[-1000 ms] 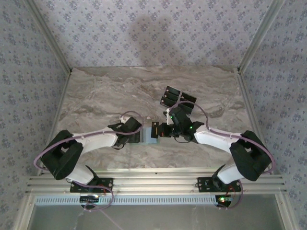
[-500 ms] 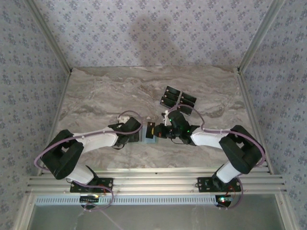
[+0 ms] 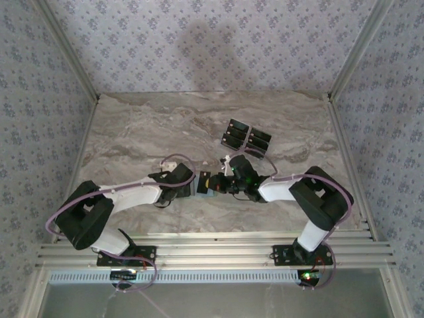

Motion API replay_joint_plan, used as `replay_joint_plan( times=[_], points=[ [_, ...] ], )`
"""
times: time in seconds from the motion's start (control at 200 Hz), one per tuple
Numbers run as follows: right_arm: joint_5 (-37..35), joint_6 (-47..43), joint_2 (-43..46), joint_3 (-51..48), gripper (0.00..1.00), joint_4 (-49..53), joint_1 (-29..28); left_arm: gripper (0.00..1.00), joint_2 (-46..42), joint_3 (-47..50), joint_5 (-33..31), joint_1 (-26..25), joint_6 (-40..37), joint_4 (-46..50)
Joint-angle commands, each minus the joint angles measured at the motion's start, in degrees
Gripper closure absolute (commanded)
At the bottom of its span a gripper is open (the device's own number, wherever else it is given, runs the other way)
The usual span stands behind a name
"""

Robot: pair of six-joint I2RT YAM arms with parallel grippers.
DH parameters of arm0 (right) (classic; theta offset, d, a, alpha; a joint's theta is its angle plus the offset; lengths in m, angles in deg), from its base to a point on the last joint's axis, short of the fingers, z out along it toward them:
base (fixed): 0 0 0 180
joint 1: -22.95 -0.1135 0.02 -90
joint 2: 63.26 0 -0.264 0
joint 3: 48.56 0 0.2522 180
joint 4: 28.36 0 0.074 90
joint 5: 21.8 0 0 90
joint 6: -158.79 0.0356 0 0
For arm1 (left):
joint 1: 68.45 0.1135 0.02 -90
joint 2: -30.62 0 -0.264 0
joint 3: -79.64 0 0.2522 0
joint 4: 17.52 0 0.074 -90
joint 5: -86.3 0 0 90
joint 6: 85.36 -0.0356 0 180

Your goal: Put the credit cards into the card holder

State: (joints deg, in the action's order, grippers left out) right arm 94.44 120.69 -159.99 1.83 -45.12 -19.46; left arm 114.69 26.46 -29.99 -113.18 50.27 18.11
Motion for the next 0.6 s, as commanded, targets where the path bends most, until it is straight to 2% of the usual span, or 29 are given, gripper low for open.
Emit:
replay_joint_plan(
  times=[0.0, 0.595],
  points=[
    [1.79, 0.27, -1.45, 0.16, 1.00, -3.10, -0.30, 0.00, 0.31, 1.86, -0.57, -0.18, -0.06, 4.33],
    [2.89, 0.88, -5.51, 1.16, 1.00, -5.80, 0.24, 0.00, 0.70, 2.07, -0.43, -0.18, 0.05, 4.06]
  ],
)
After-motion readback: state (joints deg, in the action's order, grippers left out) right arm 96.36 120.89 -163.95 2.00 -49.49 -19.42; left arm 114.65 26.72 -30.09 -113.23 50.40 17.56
